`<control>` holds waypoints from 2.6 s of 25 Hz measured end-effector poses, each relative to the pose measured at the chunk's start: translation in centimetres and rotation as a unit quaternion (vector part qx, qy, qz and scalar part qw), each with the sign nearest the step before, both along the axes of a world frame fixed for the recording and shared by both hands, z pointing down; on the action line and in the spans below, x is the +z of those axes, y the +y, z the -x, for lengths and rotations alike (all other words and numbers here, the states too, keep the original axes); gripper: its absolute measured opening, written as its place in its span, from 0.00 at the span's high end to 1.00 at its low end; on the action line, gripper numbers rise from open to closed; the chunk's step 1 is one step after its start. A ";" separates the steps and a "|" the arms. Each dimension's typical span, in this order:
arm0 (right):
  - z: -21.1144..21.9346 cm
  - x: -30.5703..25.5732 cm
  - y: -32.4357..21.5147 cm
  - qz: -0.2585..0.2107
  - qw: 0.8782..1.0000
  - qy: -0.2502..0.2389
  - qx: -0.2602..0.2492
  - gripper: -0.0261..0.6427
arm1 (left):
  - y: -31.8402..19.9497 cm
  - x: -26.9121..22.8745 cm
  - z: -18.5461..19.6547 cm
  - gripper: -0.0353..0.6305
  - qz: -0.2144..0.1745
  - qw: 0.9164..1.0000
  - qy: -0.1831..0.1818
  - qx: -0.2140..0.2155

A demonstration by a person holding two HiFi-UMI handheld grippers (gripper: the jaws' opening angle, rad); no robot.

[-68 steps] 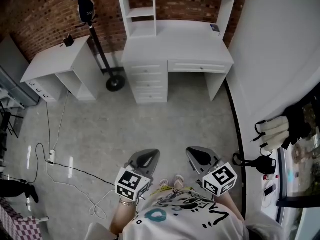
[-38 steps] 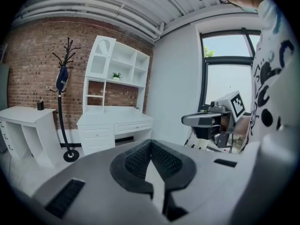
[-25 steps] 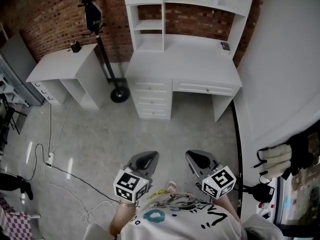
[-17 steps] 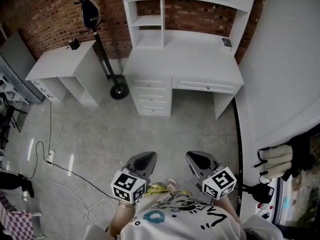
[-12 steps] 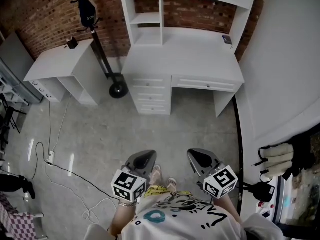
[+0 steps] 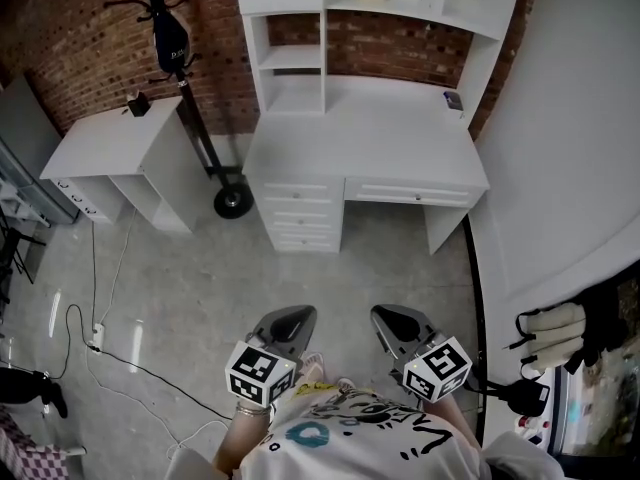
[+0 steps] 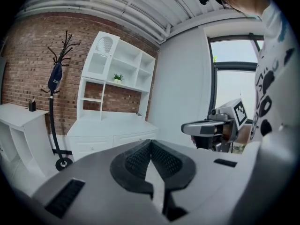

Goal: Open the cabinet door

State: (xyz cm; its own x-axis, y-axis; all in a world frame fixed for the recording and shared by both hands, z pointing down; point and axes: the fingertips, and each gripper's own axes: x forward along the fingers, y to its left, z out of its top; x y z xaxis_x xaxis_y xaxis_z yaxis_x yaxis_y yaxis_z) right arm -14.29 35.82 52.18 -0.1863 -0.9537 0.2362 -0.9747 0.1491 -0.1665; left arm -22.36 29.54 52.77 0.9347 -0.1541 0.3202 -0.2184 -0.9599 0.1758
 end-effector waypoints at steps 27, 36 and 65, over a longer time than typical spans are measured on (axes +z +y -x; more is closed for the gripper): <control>-0.1 -0.1 -12.8 0.013 1.000 -0.006 0.021 0.92 | -13.8 1.8 0.4 0.93 0.015 1.000 -0.002 0.001; -4.2 0.6 -15.2 0.009 1.000 -0.009 0.012 0.92 | -15.6 2.5 -3.0 0.93 0.019 1.000 -0.005 -0.012; -18.8 0.9 -22.0 0.007 0.998 -0.024 -0.054 0.92 | -21.3 2.0 -17.7 0.93 0.001 0.997 -0.010 -0.074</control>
